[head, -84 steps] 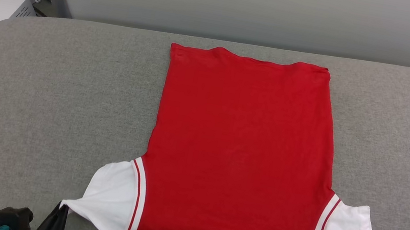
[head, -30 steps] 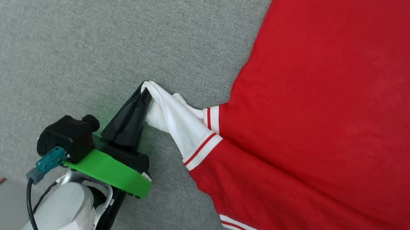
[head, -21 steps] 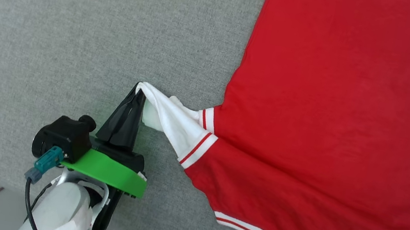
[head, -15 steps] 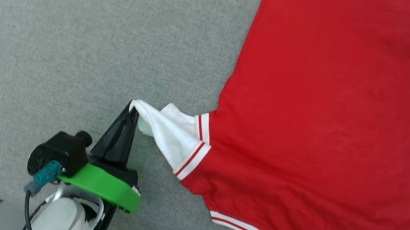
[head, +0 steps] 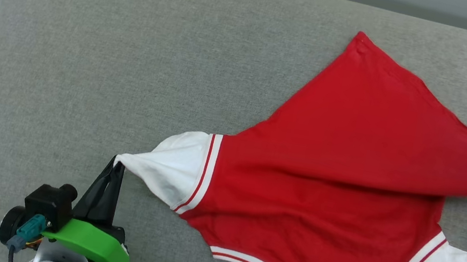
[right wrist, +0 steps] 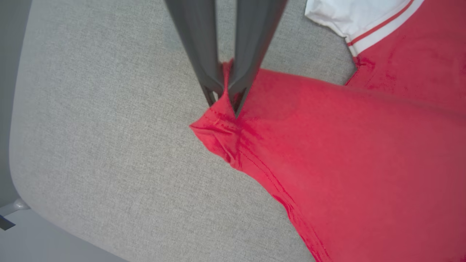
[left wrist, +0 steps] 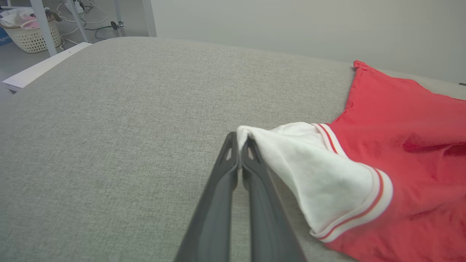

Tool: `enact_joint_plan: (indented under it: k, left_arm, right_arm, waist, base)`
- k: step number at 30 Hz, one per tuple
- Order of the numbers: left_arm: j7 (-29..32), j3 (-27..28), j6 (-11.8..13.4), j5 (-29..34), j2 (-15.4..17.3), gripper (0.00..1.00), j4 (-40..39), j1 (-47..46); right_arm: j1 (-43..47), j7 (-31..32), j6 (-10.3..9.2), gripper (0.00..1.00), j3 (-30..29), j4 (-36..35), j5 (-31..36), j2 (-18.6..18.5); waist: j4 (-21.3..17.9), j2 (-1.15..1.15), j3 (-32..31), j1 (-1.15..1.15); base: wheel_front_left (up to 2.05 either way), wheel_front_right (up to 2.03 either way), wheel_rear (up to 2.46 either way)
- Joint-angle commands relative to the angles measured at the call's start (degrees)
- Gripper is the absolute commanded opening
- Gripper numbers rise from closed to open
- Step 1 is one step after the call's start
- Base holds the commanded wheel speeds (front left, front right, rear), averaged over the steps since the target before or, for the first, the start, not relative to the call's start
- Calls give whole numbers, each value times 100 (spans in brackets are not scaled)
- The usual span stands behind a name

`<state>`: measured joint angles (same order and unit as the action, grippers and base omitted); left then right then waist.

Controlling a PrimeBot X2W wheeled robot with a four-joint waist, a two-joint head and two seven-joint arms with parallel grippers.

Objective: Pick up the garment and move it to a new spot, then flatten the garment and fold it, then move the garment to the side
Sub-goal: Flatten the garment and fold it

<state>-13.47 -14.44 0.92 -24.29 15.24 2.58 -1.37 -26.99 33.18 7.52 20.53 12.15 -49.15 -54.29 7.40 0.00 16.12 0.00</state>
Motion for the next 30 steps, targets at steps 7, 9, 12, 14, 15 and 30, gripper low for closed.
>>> enact_joint_plan:
  k: [7, 9, 12, 14, 15, 30]
  left_arm:
    - [70, 13, 93, -84, 87, 0, 19, 236]
    - [74, 8, 107, -92, 90, 0, 24, 270]
    - [70, 20, 158, -99, 89, 0, 20, 322]
    - [71, 15, 175, -101, 89, 0, 13, 343]
    - [74, 9, 185, -100, 93, 0, 8, 354]
    - [91, -65, 254, -92, 122, 0, -6, 306]
  right_arm:
    - [1625, -234, -3, 0, -679, -301, -216, 79]
    - [2108, -282, -3, 0, -935, -381, -245, 211]
    - [2838, -295, -3, 0, -1271, -502, -218, 494]
    - [3224, -276, -3, 0, -1423, -558, -172, 704]
    - [3493, -231, -3, 0, -1471, -563, -105, 868]
    - [3765, -314, -3, 100, -2216, -847, 396, 1797]
  waist:
    - [-468, 0, -565, 0]
    - [-479, 0, -602, 0]
    - [-496, 0, -636, 0]
    - [-499, 0, -643, 0]
    - [-500, 0, -639, 0]
    - [-539, 0, -660, 0]
  base:
    - [0, 0, 0]
    - [0, 0, 0]
    - [0, 0, 0]
    - [0, 0, 0]
    - [0, 0, 0]
    - [0, 0, 0]
